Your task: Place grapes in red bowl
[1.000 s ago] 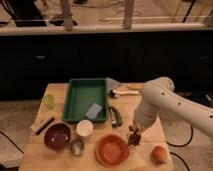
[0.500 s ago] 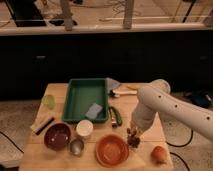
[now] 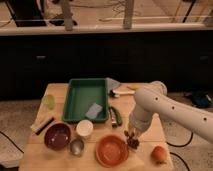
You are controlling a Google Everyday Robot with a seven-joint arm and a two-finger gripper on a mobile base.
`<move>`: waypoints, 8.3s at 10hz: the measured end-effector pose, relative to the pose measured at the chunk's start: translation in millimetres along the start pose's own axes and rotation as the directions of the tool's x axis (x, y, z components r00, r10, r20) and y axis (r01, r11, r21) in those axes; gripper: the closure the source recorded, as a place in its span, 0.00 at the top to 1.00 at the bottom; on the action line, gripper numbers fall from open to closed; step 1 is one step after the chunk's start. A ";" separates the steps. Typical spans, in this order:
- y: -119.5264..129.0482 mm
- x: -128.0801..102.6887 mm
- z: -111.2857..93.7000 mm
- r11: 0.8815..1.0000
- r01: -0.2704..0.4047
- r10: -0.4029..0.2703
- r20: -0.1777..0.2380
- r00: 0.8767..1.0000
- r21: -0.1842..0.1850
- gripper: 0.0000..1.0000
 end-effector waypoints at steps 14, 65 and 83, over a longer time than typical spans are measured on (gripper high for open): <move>-7.7 -14.3 12.8 0.997 0.074 -0.073 0.023 0.997 -0.012 0.02; -34.2 -54.1 25.4 0.948 0.318 -0.312 0.163 0.936 -0.011 0.02; -43.6 -61.4 26.8 0.930 0.368 -0.361 0.193 0.912 0.002 0.02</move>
